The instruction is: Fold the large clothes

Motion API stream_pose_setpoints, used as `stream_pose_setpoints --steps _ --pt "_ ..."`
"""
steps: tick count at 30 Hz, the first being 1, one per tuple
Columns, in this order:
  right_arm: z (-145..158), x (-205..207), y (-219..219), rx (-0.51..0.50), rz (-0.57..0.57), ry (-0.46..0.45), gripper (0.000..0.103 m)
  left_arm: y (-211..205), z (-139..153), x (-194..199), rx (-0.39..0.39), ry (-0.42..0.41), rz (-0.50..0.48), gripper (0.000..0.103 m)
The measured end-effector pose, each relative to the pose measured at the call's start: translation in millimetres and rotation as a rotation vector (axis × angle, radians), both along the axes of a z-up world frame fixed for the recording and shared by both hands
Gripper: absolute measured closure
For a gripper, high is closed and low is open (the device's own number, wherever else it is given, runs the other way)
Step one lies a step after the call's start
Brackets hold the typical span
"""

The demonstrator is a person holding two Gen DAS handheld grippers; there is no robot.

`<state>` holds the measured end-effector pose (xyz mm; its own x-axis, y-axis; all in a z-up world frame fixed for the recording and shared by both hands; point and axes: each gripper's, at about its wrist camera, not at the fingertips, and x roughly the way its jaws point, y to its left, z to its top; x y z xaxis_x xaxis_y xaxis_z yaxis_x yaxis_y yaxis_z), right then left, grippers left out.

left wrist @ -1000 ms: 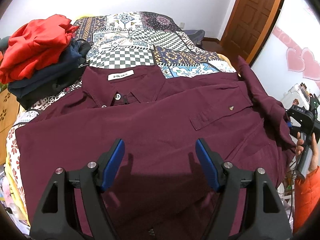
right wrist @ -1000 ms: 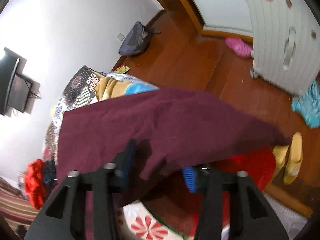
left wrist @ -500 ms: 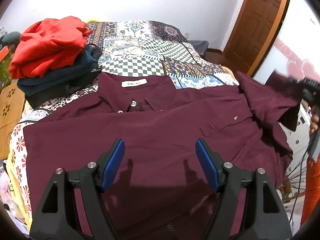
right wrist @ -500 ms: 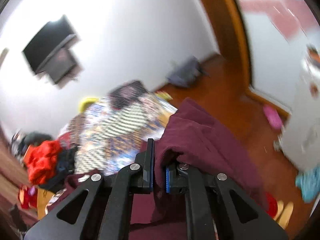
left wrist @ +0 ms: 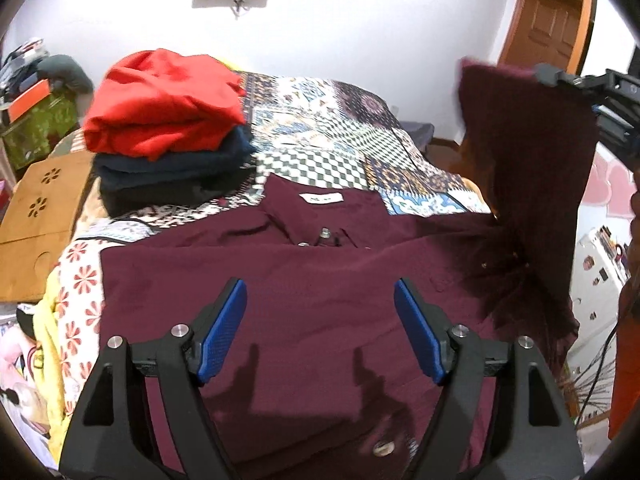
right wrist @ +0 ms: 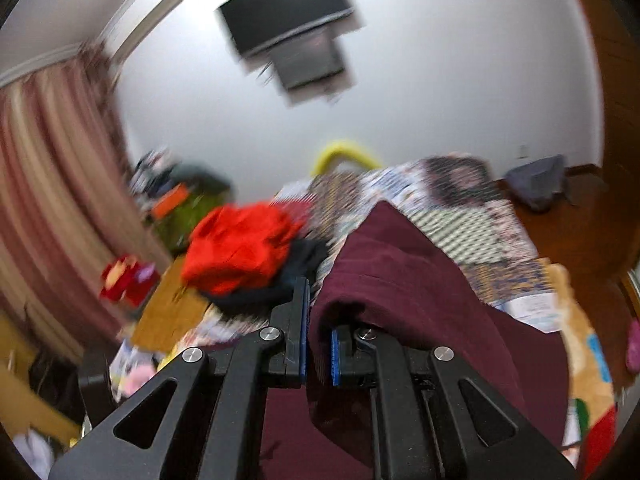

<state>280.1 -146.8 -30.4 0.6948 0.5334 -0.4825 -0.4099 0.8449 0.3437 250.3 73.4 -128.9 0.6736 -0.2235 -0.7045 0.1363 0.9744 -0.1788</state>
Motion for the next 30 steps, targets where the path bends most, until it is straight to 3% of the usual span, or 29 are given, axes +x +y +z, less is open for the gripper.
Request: stream_pose_setpoints --steps 9,16,22,30 --pt "-87 12 102 -0.193 0.248 0.238 0.095 59 -4 -22 -0.04 -0.009 0.115 0.023" --pt "-141 12 127 -0.296 0.315 0.396 0.091 89 -15 -34 -0.058 0.017 0.194 0.022" --pt "-152 3 138 -0.363 0.384 0.541 0.069 91 -19 -32 -0.058 0.033 0.211 0.022" --pt "-111 -14 89 -0.304 0.351 0.417 0.068 59 -17 -22 0.005 0.043 0.147 0.022"
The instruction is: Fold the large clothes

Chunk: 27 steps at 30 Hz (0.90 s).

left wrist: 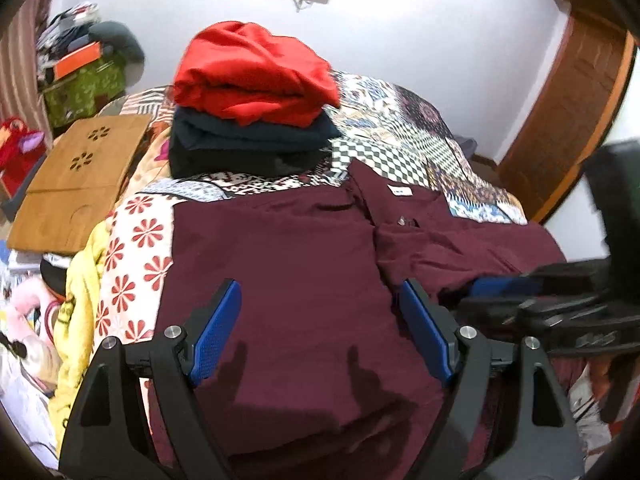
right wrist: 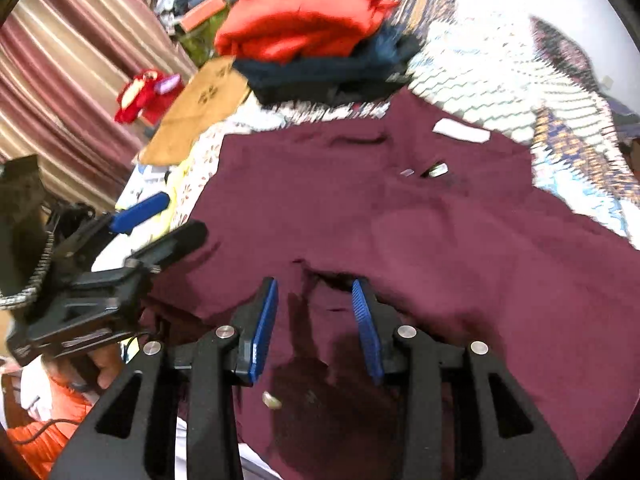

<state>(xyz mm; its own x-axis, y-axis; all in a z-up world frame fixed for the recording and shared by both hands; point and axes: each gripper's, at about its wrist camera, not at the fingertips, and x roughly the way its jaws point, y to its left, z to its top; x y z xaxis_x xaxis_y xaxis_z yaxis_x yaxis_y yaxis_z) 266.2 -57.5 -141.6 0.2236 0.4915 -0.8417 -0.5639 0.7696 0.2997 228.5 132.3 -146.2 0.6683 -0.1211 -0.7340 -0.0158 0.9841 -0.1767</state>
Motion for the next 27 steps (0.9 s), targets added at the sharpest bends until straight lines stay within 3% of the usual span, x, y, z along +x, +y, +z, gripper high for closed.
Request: stream_pose_setpoints --steps 3,6,12,19,22,27 --pt "17 -5 -26 -0.006 -0.053 -0.098 0.066 -22 -1 6 0.059 0.01 -0.048 0.021" --pt "29 -4 -61 0.004 -0.125 -0.161 0.057 -46 -7 14 0.131 0.024 -0.087 0.018" --pt "40 1 -130 -0.013 -0.314 -0.236 0.054 -95 -22 24 0.217 0.071 -0.204 0.018" --pt "29 -3 -205 -0.005 -0.553 -0.232 0.054 -146 -45 50 0.357 0.095 -0.312 0.014" --pt "19 -4 -221 0.009 -0.593 -0.203 0.054 -165 -61 60 0.39 0.158 -0.38 0.014" --pt "-5 -7 -233 -0.061 -0.634 -0.172 0.054 -186 -65 67 0.445 0.168 -0.422 0.014"
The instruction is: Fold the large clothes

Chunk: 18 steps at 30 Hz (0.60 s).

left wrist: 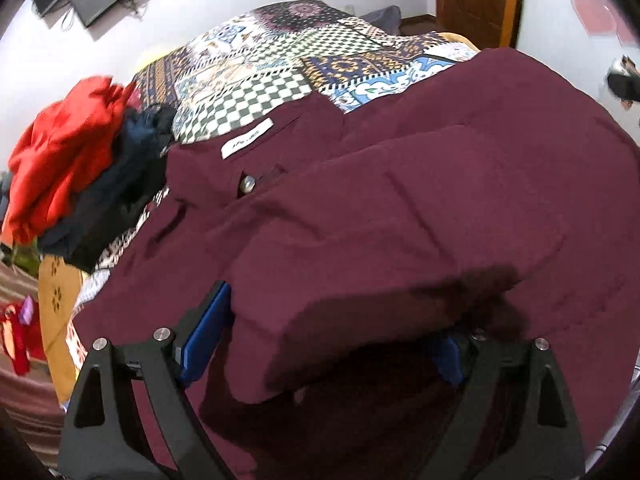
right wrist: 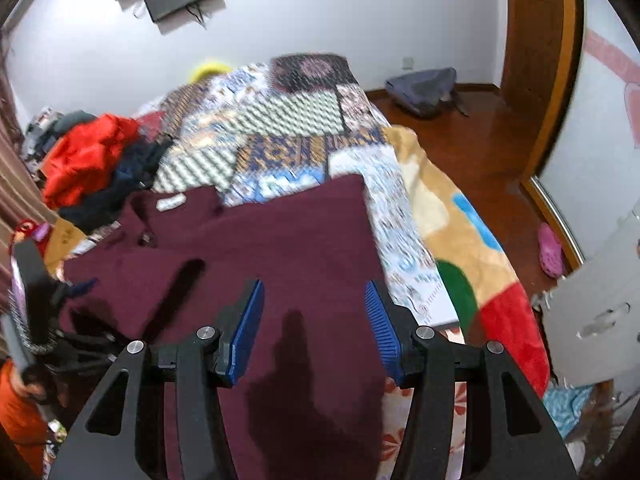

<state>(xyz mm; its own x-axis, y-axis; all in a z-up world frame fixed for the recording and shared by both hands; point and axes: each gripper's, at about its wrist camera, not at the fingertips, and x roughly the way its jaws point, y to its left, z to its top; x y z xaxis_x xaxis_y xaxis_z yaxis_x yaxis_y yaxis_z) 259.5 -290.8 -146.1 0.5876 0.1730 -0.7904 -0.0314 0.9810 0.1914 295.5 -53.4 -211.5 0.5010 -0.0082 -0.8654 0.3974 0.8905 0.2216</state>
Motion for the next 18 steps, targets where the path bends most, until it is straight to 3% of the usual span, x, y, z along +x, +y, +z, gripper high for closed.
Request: stream_pose_setpoints --steps 6,8,11,13,18 --pt "-23 -2 -6 -0.01 -0.017 0.043 0.054 -12 5 11 -0.049 -0.048 -0.02 0.016" --pt "-23 -4 -6 -0.024 -0.017 0.035 0.054 -13 11 14 -0.065 -0.078 -0.014 0.028" --pt "-22 -2 -5 -0.033 -0.009 0.039 0.053 -12 20 21 -0.116 -0.083 -0.011 0.058" --pt "-19 -2 -6 -0.035 -0.008 0.038 0.053 -5 30 25 -0.17 -0.09 0.002 0.087" --pt "-4 2 -3 -0.054 -0.003 -0.01 0.053 38 64 26 -0.314 -0.155 0.108 0.095"
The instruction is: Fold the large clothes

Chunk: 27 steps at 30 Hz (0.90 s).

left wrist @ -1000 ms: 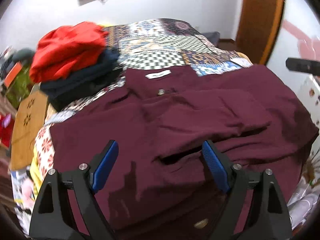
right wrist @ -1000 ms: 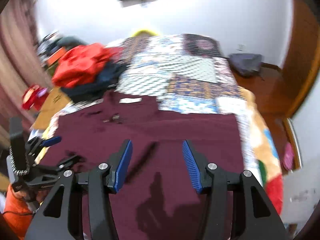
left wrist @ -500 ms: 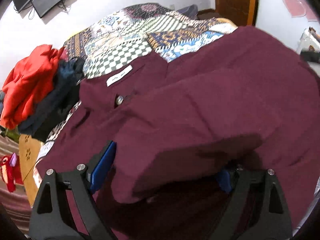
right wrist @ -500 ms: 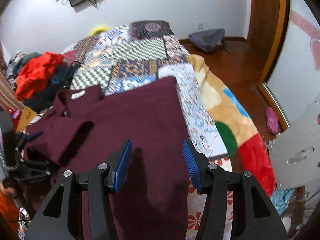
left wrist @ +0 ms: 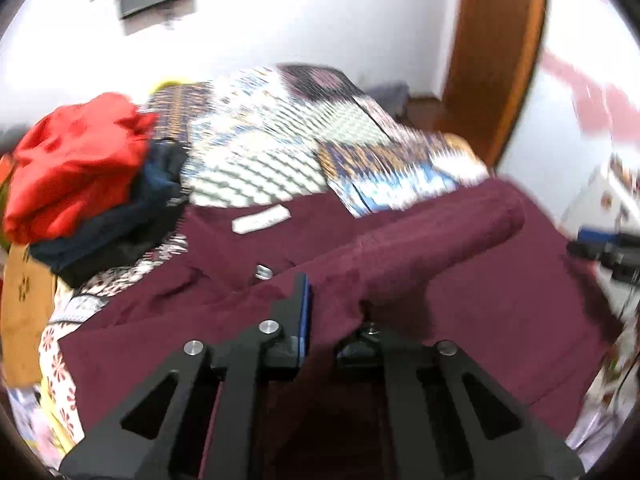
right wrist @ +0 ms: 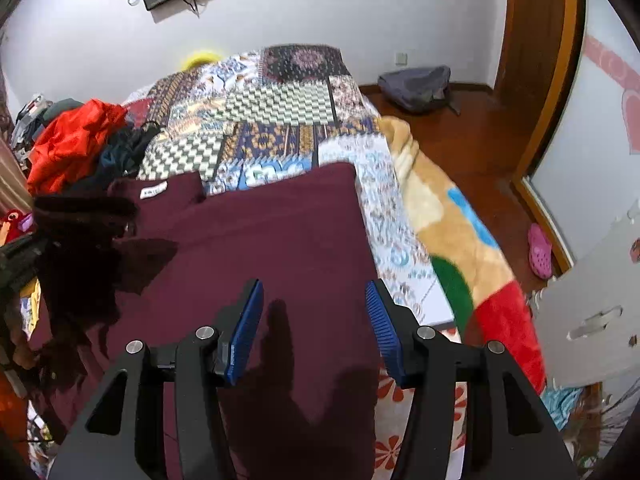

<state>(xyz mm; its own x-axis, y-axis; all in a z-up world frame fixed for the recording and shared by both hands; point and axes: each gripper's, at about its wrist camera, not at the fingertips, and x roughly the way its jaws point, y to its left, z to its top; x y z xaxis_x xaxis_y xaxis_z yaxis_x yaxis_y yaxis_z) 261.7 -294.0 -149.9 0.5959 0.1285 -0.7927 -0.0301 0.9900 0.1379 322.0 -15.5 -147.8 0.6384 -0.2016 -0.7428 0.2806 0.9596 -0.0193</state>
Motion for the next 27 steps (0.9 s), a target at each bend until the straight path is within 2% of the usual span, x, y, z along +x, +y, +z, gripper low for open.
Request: stream_pose_setpoints --steps 3,6,9,12,15,22,24,26,27 --pt "8 3 9 -0.037 0.021 -0.035 0.053 45 27 -4 -0.093 -0.048 0.1 0.097" --pt "2 9 20 -0.074 0.05 -0.026 0.053 94 53 -13 -0.178 -0.1 0.2 0.098" --pt "-14 18 31 -0.081 0.087 0.03 0.053 131 67 -27 -0.184 -0.147 0.282 0.098" --pt "-23 19 39 -0.104 0.096 0.054 0.053 160 63 -43 -0.194 -0.144 0.342 0.098" --pt "-23 17 46 -0.129 0.101 0.049 0.053 177 43 -54 -0.208 -0.079 0.368 0.098" --pt "-24 14 49 -0.152 0.121 0.059 0.053 195 -32 -69 -0.157 0.163 0.425 0.09" --pt "-23 14 48 -0.149 0.119 0.06 0.053 201 -52 -73 -0.18 0.239 0.431 0.089" --pt "-23 13 47 -0.145 0.114 0.061 0.053 205 -66 -79 -0.203 0.283 0.438 0.084" --pt "-22 13 47 -0.144 0.112 0.063 0.053 207 -70 -82 -0.2 0.294 0.449 0.074"
